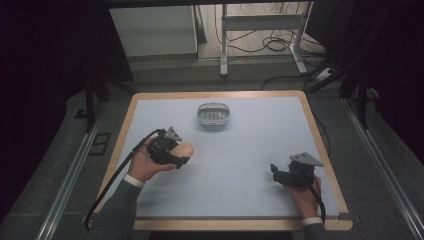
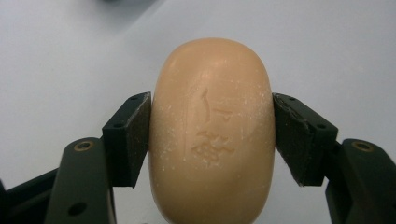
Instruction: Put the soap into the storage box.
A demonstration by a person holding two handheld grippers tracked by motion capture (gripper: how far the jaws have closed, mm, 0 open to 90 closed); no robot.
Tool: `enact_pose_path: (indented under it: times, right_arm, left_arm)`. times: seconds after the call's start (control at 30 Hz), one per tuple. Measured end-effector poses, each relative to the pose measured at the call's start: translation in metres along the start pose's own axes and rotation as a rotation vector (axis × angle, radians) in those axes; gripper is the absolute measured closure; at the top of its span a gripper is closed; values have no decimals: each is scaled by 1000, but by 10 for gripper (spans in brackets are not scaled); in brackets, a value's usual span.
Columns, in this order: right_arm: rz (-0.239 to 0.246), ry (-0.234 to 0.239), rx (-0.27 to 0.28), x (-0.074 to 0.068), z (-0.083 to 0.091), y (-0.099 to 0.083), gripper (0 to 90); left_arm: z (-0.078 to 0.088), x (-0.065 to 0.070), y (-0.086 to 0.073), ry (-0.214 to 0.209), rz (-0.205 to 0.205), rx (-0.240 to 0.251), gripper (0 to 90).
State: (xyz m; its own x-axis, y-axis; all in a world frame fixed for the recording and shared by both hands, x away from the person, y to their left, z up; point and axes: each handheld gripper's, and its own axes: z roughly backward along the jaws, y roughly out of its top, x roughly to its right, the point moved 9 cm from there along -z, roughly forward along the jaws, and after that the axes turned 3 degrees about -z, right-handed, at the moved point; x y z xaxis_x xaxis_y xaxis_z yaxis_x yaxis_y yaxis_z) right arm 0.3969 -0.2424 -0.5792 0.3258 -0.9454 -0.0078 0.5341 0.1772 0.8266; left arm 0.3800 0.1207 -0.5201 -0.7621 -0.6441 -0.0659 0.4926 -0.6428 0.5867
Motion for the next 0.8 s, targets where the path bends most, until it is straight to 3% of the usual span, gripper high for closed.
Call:
enact_pose_path:
  times: [0.8]
  right_arm:
    - [-2, -5, -1, 1, 0, 0, 78]
  left_arm:
    - [2, -7, 12, 9, -12, -5, 330]
